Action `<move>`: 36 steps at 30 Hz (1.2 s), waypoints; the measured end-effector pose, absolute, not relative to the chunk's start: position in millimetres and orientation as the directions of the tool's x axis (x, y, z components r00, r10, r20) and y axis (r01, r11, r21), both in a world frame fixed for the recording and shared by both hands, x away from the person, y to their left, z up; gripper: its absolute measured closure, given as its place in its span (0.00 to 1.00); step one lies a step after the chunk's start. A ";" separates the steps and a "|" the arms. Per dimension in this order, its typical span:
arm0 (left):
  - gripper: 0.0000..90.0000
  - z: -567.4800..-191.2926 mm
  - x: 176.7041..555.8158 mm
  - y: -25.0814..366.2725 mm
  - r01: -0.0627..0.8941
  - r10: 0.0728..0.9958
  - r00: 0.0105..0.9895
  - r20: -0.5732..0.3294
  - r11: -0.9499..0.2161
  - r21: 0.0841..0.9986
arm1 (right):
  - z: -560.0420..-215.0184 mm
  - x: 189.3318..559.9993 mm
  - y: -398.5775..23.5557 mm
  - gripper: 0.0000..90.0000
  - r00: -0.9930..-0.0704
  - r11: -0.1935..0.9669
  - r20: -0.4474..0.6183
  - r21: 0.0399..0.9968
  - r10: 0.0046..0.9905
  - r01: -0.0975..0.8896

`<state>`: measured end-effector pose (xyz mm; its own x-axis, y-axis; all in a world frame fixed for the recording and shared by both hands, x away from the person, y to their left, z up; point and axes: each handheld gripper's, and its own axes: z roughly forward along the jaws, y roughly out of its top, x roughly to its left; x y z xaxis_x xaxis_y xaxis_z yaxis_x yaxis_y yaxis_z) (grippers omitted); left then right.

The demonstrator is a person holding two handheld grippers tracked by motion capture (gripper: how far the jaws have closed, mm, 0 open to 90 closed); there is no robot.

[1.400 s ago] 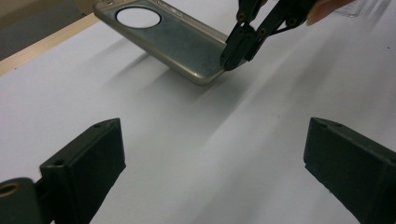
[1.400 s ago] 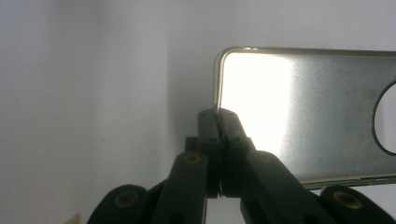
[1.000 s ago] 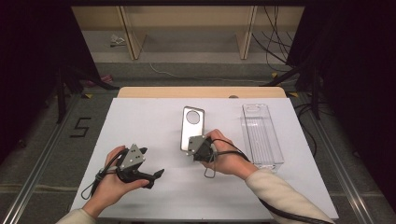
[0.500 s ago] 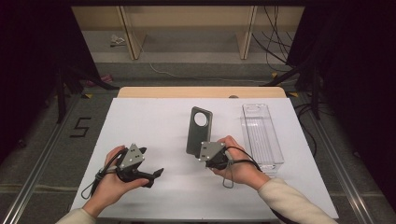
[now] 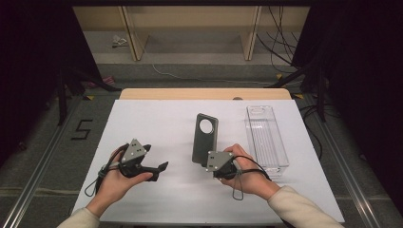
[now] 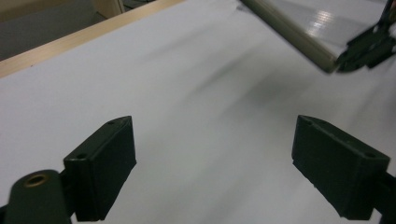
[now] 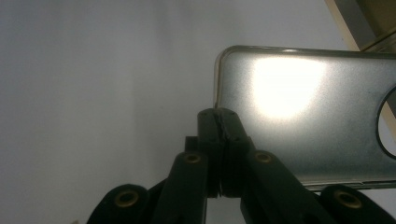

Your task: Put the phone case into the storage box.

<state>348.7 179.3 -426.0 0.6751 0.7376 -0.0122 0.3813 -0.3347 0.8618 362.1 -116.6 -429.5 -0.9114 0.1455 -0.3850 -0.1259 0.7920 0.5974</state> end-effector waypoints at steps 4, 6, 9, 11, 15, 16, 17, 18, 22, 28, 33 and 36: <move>0.17 -417.3 359.7 168.9 0.370 0.737 0.676 -0.008 -0.331 0.868 | -430.1 359.7 -114.6 1.00 -0.912 0.793 -0.388 0.593 0.133 -0.137; 0.18 -413.9 367.7 163.1 0.385 0.743 0.670 -0.011 -0.335 0.860 | -430.2 358.7 -113.6 1.00 -0.909 0.791 -0.396 0.593 0.129 -0.147; 0.18 -411.4 376.1 157.4 0.391 0.749 0.663 -0.015 -0.329 0.860 | -430.3 357.1 -113.2 1.00 -0.910 0.795 -0.397 0.587 0.122 -0.150; 0.21 -408.4 388.6 149.0 0.413 0.759 0.650 -0.027 -0.323 0.851 | -430.2 355.1 -112.8 1.00 -0.911 0.797 -0.396 0.585 0.118 -0.151; 0.25 -406.0 399.7 140.1 0.434 0.765 0.643 -0.039 -0.321 0.842 | -430.1 353.6 -111.9 1.00 -0.910 0.796 -0.398 0.586 0.115 -0.155; 0.26 -405.1 406.5 134.7 0.449 0.775 0.631 -0.044 -0.318 0.835 | -430.2 352.8 -111.6 1.00 -0.910 0.793 -0.400 0.588 0.114 -0.159; 0.27 -405.1 406.5 134.7 0.449 0.775 0.631 -0.044 -0.318 0.835 | -430.2 352.3 -111.8 1.00 -0.910 0.798 -0.402 0.580 0.106 -0.164; 0.28 -403.8 413.2 130.4 0.461 0.774 0.631 -0.062 -0.310 0.831 | -430.6 351.4 -111.6 1.00 -0.910 0.796 -0.399 0.583 0.109 -0.161; 0.29 -398.4 422.8 123.3 0.468 0.770 0.634 -0.071 -0.310 0.828 | -432.7 348.7 -111.1 1.00 -0.913 0.798 -0.395 0.579 0.099 -0.164; 0.34 -390.0 434.1 112.2 0.474 0.761 0.644 -0.079 -0.316 0.822 | -433.4 347.9 -109.5 1.00 -0.910 0.801 -0.404 0.573 0.093 -0.172; 0.40 -388.2 441.9 103.6 0.495 0.756 0.648 -0.095 -0.323 0.806 | -433.7 346.8 -108.3 1.00 -0.911 0.804 -0.403 0.569 0.088 -0.173; 0.47 -388.8 447.5 99.4 0.513 0.755 0.647 -0.107 -0.327 0.793 | -433.7 346.3 -107.7 1.00 -0.908 0.808 -0.410 0.562 0.086 -0.177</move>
<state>447.5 99.4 -388.8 0.6470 0.7550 -0.1069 0.5132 -0.3275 0.7933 346.3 -107.7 -433.7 -0.9079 0.0863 -0.4102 -0.1770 0.8081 0.5618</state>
